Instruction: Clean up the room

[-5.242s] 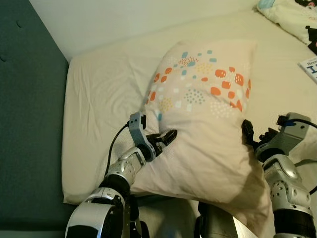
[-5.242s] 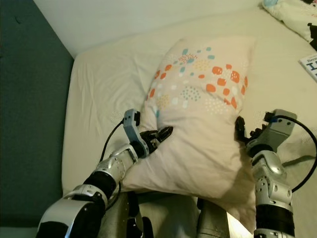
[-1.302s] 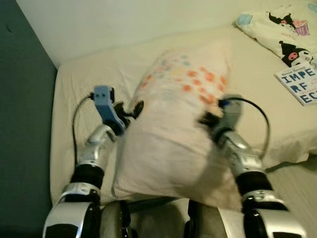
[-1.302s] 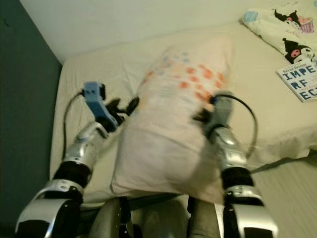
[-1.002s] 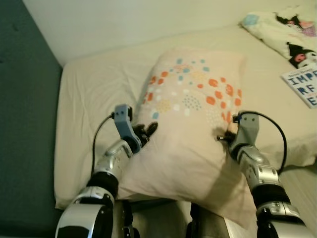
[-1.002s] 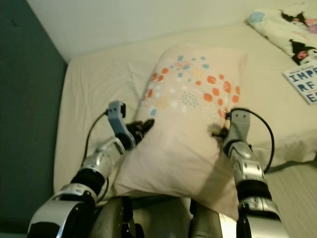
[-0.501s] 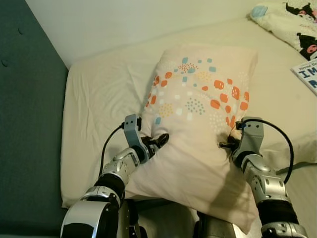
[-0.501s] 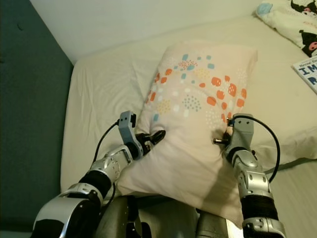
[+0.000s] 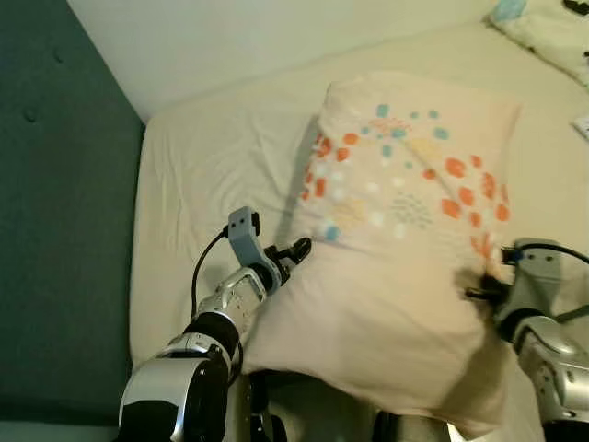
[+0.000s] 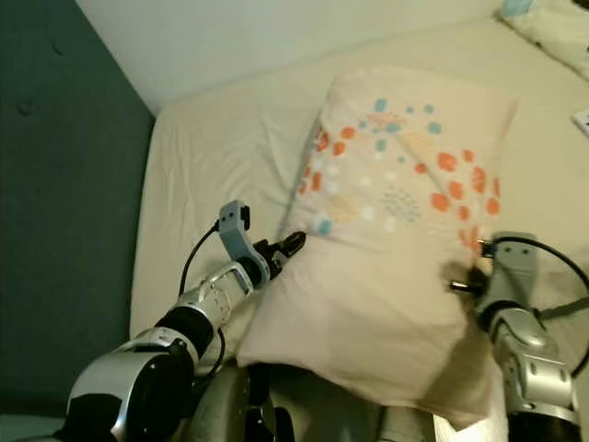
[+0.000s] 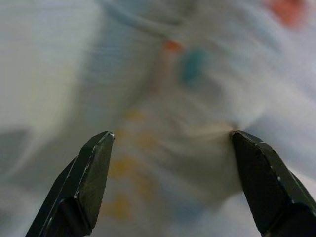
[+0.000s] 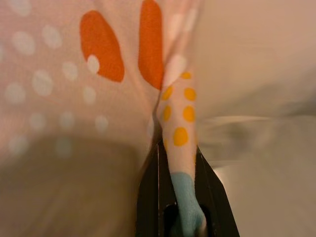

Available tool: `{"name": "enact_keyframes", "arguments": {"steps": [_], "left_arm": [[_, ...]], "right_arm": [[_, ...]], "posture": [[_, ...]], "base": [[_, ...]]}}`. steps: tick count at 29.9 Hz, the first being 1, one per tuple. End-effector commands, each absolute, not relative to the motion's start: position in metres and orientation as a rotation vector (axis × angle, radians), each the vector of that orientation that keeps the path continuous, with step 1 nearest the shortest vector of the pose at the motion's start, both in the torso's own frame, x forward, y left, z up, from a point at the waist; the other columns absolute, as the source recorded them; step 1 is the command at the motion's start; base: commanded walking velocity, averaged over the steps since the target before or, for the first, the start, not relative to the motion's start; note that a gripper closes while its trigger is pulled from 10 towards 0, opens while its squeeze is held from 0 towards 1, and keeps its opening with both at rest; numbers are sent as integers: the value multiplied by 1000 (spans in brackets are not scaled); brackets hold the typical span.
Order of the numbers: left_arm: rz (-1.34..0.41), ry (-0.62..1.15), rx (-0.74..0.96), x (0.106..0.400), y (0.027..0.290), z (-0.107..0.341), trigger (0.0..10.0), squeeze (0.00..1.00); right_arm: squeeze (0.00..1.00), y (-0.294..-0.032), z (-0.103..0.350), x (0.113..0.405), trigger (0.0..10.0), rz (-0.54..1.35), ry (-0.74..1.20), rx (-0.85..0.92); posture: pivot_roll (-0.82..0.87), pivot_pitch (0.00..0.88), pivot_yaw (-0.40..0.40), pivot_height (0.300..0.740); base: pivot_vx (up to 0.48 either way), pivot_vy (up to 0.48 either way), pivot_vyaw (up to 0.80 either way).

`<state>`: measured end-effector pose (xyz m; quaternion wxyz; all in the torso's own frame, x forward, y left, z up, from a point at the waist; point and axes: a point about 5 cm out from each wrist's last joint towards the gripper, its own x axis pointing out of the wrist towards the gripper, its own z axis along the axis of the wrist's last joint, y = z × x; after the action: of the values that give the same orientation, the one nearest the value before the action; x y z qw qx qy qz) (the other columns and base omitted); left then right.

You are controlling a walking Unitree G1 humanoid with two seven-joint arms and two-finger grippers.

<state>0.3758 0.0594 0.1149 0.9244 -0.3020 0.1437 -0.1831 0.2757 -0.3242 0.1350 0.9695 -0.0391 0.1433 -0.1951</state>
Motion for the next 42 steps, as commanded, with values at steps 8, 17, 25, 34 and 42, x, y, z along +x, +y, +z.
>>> {"name": "enact_keyframes", "arguments": {"steps": [8, 17, 25, 34, 42], "left_arm": [[-351, 348, -685, 371, 63, 103, 10000, 39], [-526, 317, -873, 372, 76, 112, 10000, 1000], [-672, 327, -807, 366, 98, 108, 10000, 1000], [-777, 377, -501, 345, 74, 79, 10000, 1000], [-825, 417, -557, 337, 64, 71, 10000, 1000]], "right_arm": [[0, -363, 116, 245, 0, -621, 397, -102], [0, -363, 114, 247, 0, -626, 393, -83], [0, -359, 115, 253, 0, -601, 378, -71], [0, -352, 120, 262, 0, -559, 337, -71], [0, -351, 122, 261, 0, -554, 324, -58]], "posture": [[-162, 343, 185, 601], [-153, 342, 176, 601], [-140, 333, 171, 601], [-151, 343, 168, 601], [-145, 348, 176, 601]], "base": [[0, 0, 0], [0, 0, 0], [0, 0, 0], [0, 0, 0], [0, 0, 0]]}}
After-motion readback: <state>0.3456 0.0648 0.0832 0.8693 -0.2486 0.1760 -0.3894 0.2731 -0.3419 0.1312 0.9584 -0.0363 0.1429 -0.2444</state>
